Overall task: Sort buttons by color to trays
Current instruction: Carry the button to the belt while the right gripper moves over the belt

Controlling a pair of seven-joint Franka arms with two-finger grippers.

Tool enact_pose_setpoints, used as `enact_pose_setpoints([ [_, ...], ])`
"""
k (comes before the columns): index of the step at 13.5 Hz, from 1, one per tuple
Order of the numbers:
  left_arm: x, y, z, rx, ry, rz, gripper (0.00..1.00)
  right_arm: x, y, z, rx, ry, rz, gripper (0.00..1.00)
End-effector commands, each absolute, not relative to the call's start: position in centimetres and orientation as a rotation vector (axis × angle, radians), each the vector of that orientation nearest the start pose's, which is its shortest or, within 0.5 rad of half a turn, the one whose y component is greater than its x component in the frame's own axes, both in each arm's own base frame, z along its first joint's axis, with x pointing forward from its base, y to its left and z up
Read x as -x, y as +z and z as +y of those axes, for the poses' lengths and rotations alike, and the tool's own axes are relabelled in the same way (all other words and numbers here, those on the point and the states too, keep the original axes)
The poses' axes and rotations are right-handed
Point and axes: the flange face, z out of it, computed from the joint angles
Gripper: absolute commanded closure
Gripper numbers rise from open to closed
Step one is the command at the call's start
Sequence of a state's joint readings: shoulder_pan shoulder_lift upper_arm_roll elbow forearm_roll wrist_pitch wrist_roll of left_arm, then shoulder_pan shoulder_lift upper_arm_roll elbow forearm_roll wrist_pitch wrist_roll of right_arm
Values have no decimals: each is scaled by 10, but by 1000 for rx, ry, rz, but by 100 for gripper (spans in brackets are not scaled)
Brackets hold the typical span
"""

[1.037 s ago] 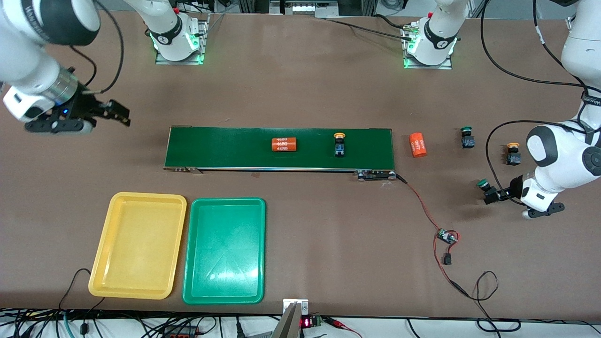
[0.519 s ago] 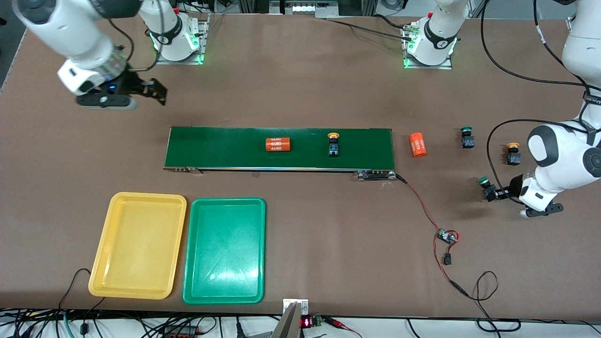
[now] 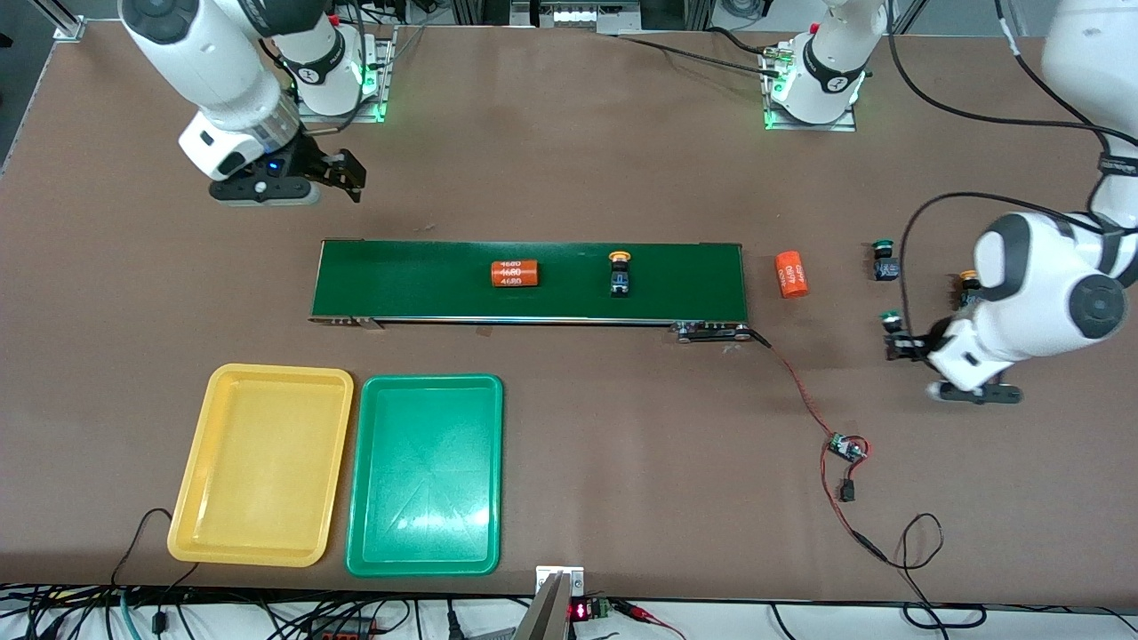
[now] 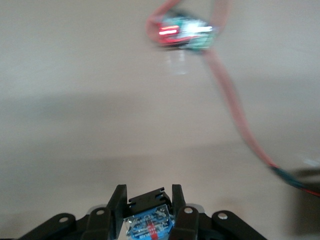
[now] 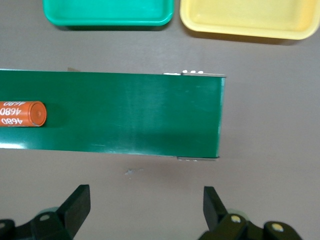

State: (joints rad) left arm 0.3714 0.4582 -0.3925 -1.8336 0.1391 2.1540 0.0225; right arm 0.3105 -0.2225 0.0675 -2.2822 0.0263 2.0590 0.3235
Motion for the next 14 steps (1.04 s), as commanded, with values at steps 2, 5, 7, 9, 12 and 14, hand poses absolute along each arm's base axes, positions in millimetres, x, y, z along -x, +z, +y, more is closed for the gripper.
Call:
enact_pose_setpoints([
  [2, -610, 315, -119, 3143, 149, 475, 80, -440, 418, 227, 3118, -18, -21, 0],
  [5, -588, 314, -202, 3142, 169, 643, 81, -433, 389, 271, 3124, 18, -56, 0],
  [7, -576, 310, -234, 3195, 211, 666, 80, -432, 377, 290, 3125, 25, -30, 0],
  [9, -565, 304, -259, 3221, 243, 702, 79, -431, 369, 307, 3119, 16, 11, 0],
  [12, -564, 293, -266, 3227, 256, 711, 79, -440, 372, 314, 3104, -14, 28, 0],
  [14, -563, 283, -272, 3233, 258, 720, 78, -439, 366, 320, 3106, -11, 40, 0],
])
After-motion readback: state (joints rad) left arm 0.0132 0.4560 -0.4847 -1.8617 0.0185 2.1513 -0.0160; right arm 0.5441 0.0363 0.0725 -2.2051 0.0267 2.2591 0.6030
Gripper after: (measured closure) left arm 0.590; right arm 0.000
